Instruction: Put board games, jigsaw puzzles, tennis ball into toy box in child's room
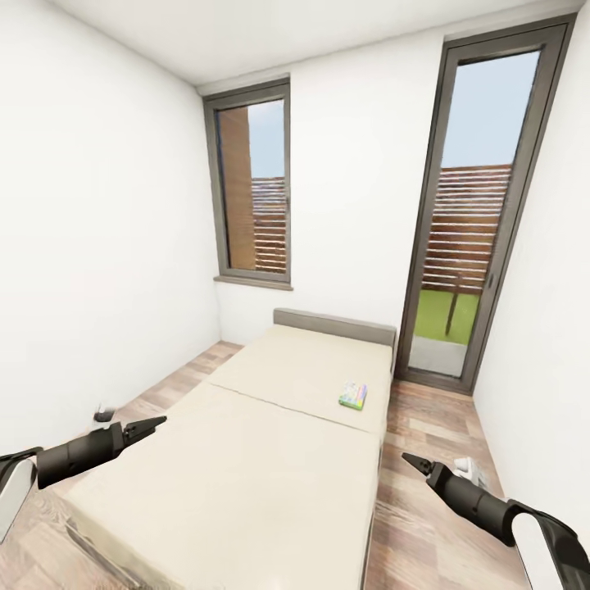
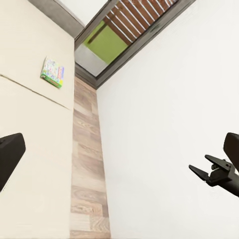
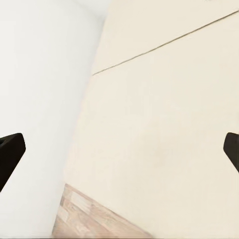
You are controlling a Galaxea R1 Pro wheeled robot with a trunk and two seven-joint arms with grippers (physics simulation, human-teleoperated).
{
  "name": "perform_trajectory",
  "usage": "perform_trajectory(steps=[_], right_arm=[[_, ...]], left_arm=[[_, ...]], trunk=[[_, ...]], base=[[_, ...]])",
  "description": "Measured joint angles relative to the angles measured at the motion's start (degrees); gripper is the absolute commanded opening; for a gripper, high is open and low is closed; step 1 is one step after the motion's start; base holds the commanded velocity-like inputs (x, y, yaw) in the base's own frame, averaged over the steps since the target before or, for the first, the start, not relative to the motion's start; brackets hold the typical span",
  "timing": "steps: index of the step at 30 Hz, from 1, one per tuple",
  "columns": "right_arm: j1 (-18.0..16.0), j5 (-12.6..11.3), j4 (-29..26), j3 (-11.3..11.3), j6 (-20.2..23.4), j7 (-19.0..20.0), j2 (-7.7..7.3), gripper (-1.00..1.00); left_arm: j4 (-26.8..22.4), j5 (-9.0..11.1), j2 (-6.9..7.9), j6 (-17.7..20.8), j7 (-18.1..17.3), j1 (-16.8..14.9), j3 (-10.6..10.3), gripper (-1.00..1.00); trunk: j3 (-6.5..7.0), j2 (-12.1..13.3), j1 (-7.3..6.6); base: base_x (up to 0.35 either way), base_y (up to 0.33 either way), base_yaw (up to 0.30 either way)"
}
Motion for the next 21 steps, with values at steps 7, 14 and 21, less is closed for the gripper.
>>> perform_trajectory(steps=[7, 14, 21], right_arm=[[0.00, 0.00, 0.00, 0.01, 0.00, 0.02, 0.00, 1.00], [0.00, 0.00, 0.00, 0.01, 0.00, 0.06, 0.00, 1.00], [0.00, 0.00, 0.00, 0.03, 0.00, 0.07, 0.00, 1.00]], left_arm=[[0.00, -0.01, 0.00, 0.00, 0.01, 0.00, -0.01, 1.00], [0.00, -0.01, 0.00, -0.01, 0.01, 0.00, -0.01, 1.00], [0.00, 0.00, 0.00, 0.00, 0.01, 0.00, 0.00, 1.00]], trunk=[[0.00, 0.01, 0.00], [0.00, 0.01, 0.00], [0.00, 0.00, 0.00]], base=[[0.000, 0.000, 0.292], [0.000, 0.000, 0.291], [0.000, 0.000, 0.292]])
